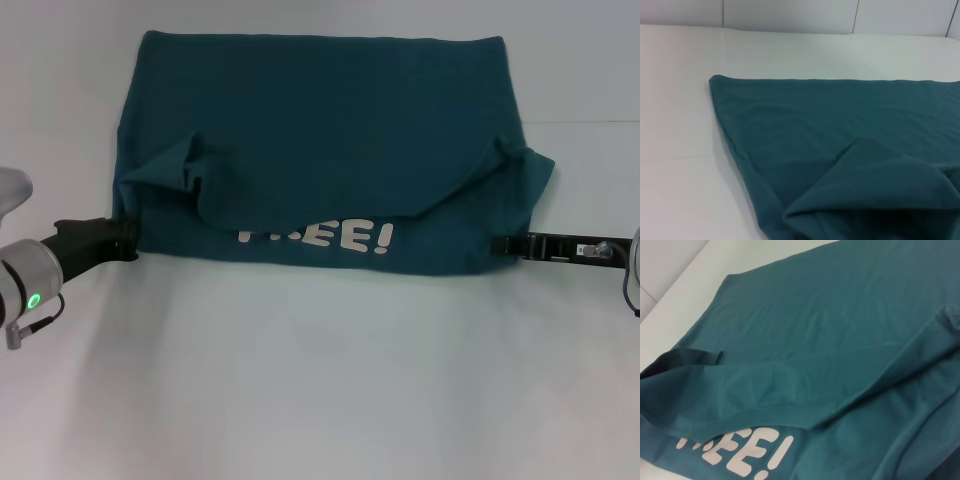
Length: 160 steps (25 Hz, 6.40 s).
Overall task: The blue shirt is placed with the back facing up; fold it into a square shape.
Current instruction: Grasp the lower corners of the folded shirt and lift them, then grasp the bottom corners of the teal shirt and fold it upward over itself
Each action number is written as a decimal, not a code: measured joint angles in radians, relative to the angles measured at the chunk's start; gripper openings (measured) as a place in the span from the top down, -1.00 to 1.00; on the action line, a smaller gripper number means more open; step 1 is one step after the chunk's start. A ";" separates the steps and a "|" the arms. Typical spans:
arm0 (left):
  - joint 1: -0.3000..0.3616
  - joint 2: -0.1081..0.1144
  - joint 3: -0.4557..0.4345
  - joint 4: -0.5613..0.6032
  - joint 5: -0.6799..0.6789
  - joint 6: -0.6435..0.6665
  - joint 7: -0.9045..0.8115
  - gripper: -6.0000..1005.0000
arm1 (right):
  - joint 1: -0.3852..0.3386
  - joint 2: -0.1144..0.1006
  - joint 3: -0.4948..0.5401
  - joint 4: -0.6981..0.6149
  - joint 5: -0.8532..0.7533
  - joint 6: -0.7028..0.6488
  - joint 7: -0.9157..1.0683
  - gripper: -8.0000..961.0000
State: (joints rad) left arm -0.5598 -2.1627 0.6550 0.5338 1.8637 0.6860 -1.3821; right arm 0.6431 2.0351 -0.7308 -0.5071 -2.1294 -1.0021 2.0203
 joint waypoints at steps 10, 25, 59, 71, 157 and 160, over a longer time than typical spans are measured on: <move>0.000 0.000 0.000 0.003 0.000 0.005 0.000 0.95 | -0.007 0.001 0.009 -0.008 0.013 -0.019 -0.026 0.81; 0.117 0.004 -0.004 0.182 0.120 0.316 -0.272 0.95 | -0.039 -0.043 0.050 -0.039 0.034 -0.096 -0.060 0.85; 0.249 0.047 -0.348 0.291 0.209 1.040 -0.421 0.96 | -0.237 -0.084 0.340 -0.252 0.034 -0.738 -0.345 0.80; 0.288 0.049 -0.400 0.314 0.260 1.173 -0.422 0.96 | -0.284 -0.089 0.334 -0.285 0.016 -0.874 -0.372 0.78; -0.174 0.074 -0.442 -0.071 0.157 0.189 -0.319 0.96 | 0.186 -0.039 0.275 0.072 -0.027 0.290 -0.470 0.67; -0.179 0.072 -0.442 -0.072 0.157 0.180 -0.317 0.96 | 0.187 -0.037 0.269 0.079 -0.026 0.293 -0.480 0.66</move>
State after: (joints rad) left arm -0.7386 -2.0909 0.2131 0.4620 2.0204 0.8655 -1.6995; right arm 0.8305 1.9976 -0.4616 -0.4277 -2.1552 -0.7090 1.5405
